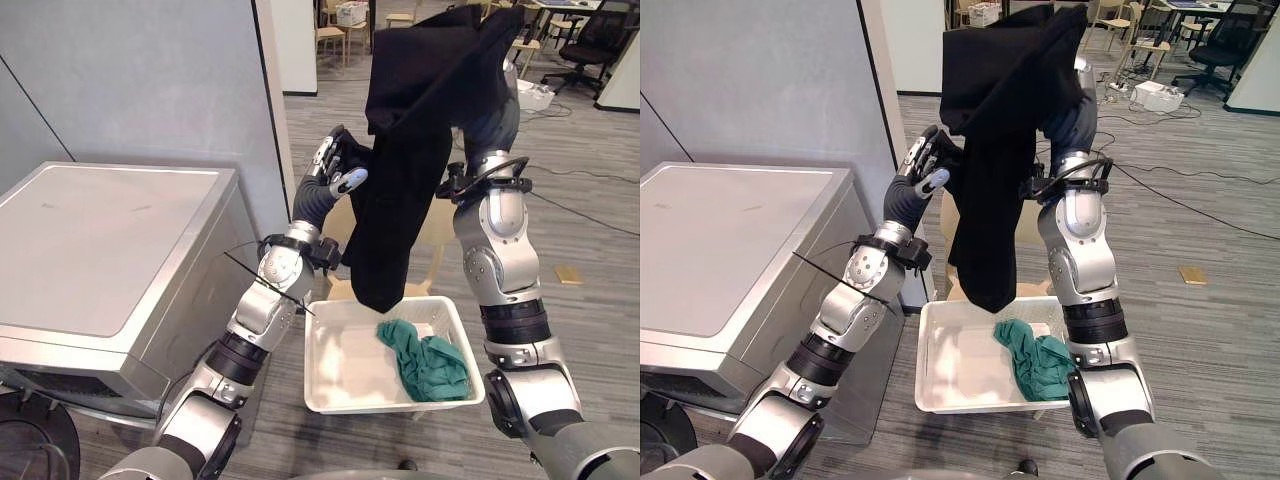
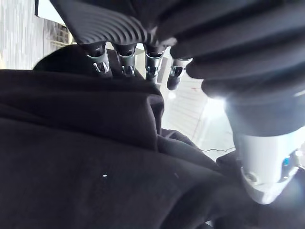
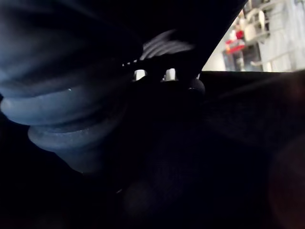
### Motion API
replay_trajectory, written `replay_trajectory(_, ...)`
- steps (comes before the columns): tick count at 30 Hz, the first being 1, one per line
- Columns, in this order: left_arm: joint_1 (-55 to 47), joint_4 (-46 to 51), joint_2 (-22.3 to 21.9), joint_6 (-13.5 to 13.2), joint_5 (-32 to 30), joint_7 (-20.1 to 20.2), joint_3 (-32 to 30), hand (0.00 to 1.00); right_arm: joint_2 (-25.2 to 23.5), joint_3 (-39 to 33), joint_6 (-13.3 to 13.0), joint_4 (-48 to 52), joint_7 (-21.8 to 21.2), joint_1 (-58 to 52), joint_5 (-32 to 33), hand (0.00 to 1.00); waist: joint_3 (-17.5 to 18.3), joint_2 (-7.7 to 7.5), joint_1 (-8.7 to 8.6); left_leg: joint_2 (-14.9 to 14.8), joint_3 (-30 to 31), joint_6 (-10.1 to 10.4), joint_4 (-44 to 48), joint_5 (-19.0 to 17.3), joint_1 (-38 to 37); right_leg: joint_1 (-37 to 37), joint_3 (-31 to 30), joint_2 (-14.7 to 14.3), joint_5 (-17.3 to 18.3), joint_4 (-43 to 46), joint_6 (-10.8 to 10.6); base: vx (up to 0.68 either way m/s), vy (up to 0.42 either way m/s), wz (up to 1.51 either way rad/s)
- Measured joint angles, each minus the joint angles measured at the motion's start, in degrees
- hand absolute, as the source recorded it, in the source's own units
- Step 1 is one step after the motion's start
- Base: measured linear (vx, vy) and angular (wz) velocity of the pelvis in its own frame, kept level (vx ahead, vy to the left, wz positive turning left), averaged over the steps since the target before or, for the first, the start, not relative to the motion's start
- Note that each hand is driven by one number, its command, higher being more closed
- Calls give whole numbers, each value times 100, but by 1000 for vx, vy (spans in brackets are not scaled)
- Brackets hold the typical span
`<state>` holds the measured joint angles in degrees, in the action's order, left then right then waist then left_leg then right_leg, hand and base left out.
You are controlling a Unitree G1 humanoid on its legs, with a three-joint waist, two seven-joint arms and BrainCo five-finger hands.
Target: Pick up the laundry basket with both hands and put the clothes into the washing machine.
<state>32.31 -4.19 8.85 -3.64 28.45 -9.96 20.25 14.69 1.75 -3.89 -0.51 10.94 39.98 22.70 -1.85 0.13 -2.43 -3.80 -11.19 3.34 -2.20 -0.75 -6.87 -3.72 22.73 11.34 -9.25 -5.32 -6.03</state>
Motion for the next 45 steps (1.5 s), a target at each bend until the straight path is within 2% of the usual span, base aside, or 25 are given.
replay_trajectory(8,322,-283,-101,5,-4,-134,49,0,-118,403,2,209,-350,-286,316,100,6,-10,3,-4,-39,1,1,-1,-9,10,-70,-36,-12,-6,11,-7,-3,-1)
replay_trajectory(19,545,-557,-305,59,-207,-128,285,0,-214,887,3,414,-514,-441,725,100,19,-32,6,-11,-163,1,0,-1,1,101,-168,-47,-47,-7,23,-18,-8,-5)
replay_trajectory(20,550,-575,-309,61,-211,-126,322,100,-237,888,7,414,-515,-444,794,100,20,-32,-2,-11,-173,1,0,-1,0,106,-214,-46,-51,-7,24,-14,-6,-7)
replay_trajectory(28,732,-753,-303,63,-202,0,716,100,-193,847,-1,414,-491,-454,1072,100,47,-76,3,-18,-218,1,9,-1,-12,109,-239,-46,-83,-20,28,-18,-9,-2)
replay_trajectory(39,932,-942,-330,78,-131,69,1084,100,-178,877,-11,415,-461,-669,1110,100,84,-125,-9,-18,-242,1,8,0,-10,125,-245,-43,-97,-24,27,-9,-4,-1)
replay_trajectory(40,932,-942,-331,72,-106,110,1084,100,-177,877,-5,415,-461,-676,1110,0,84,-125,-9,-18,-242,1,8,0,-10,125,-245,-43,-97,-24,27,0,0,0)
replay_trajectory(45,944,-909,-344,27,-1,123,1084,100,-116,876,13,413,-456,-698,1132,0,91,-135,-4,-17,-242,2,9,0,-9,125,-245,-43,-97,-24,28,0,0,0)
